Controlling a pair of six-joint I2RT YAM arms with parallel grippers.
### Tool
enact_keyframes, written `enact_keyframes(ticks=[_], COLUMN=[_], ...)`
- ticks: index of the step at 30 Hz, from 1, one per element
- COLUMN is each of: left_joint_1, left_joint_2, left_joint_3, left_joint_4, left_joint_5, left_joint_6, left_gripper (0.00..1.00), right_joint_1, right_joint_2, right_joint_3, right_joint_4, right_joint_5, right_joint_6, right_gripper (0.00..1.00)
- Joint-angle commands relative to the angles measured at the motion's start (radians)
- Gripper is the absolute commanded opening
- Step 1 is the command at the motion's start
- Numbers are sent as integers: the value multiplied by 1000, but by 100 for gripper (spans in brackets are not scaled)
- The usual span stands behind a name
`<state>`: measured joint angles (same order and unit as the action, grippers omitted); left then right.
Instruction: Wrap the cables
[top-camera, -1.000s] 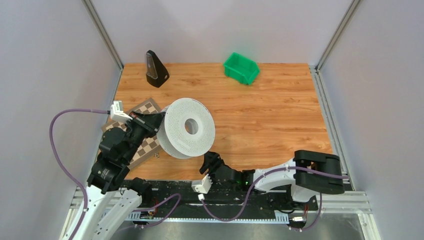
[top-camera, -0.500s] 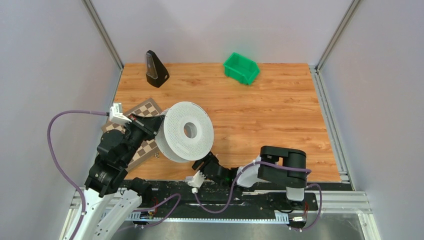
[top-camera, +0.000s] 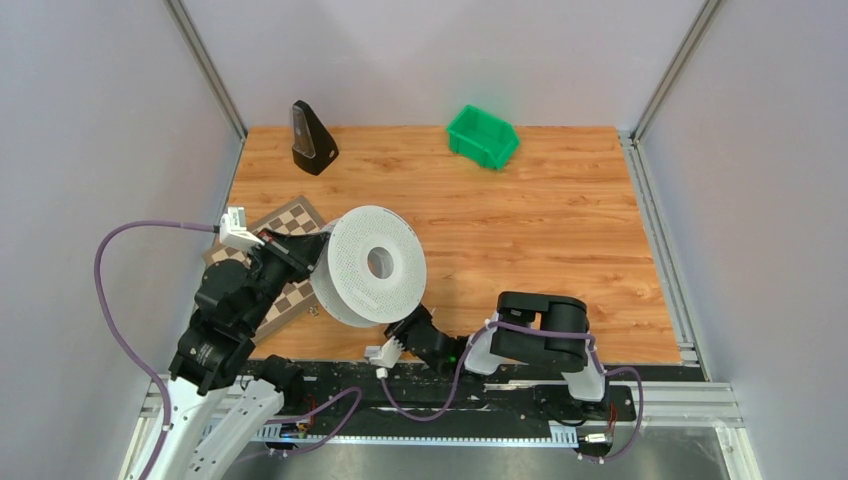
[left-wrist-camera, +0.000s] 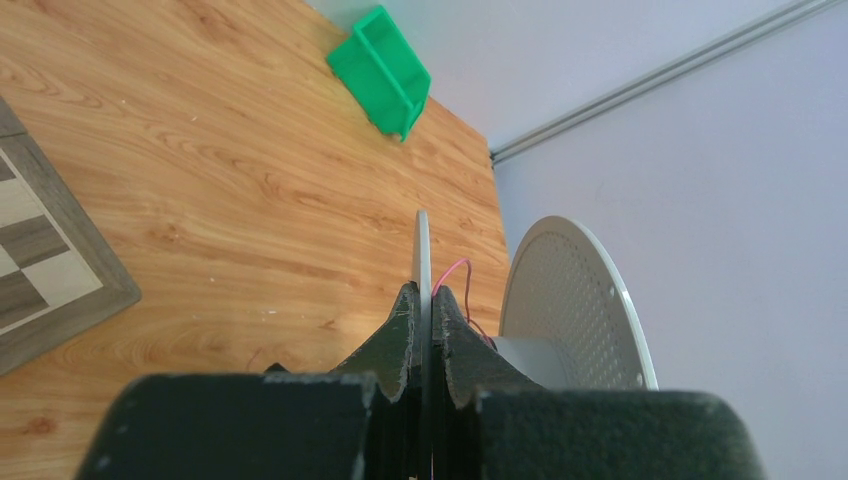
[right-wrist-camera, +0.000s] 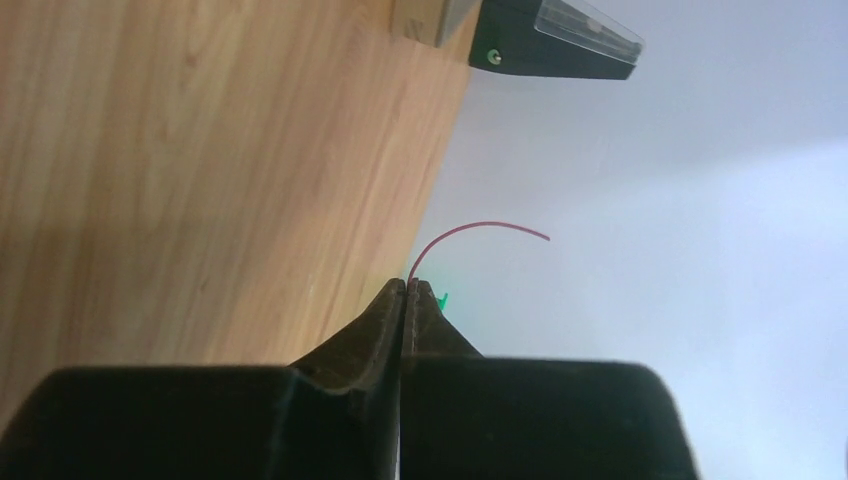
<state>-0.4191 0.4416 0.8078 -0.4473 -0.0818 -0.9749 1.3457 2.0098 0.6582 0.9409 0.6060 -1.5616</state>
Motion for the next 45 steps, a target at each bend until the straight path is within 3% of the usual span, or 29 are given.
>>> enact_keyframes(ticks=[1, 5, 11, 17, 26, 31, 37, 45], left_joint_1=[-3, -2, -3, -3, -3, -3, -2, -3], left_joint_2=[-13, -7, 15, 47, 73, 72, 53, 46], left_joint_3=[37, 36, 22, -5, -47, -75, -120, -163], left_joint_4=[65, 73, 100, 135, 188, 214, 252, 288], left_joint_5=[-26, -45, -82, -103, -93, -81, -56, 24], left_joint_6=[2, 36, 118, 193, 249, 270, 303, 357], left_gripper=[0, 0, 0, 0, 0, 0, 0, 0], right_joint_1=[18, 56, 158, 246, 278, 278, 234, 190], right_joint_2=[-10, -61, -235, -386, -525, -572, -588, -525], right_joint_3=[-42, -80, -67, -24, -31, -43, -8, 96], right_joint_4=[202, 271, -60, -247, -183, -97, -16, 9], right_joint_5=[25, 14, -105, -280, -435, -449, -381, -233], right_joint_6=[-43, -23, 267, 559, 756, 828, 1053, 1197], right_gripper=[0, 0, 0, 0, 0, 0, 0, 0])
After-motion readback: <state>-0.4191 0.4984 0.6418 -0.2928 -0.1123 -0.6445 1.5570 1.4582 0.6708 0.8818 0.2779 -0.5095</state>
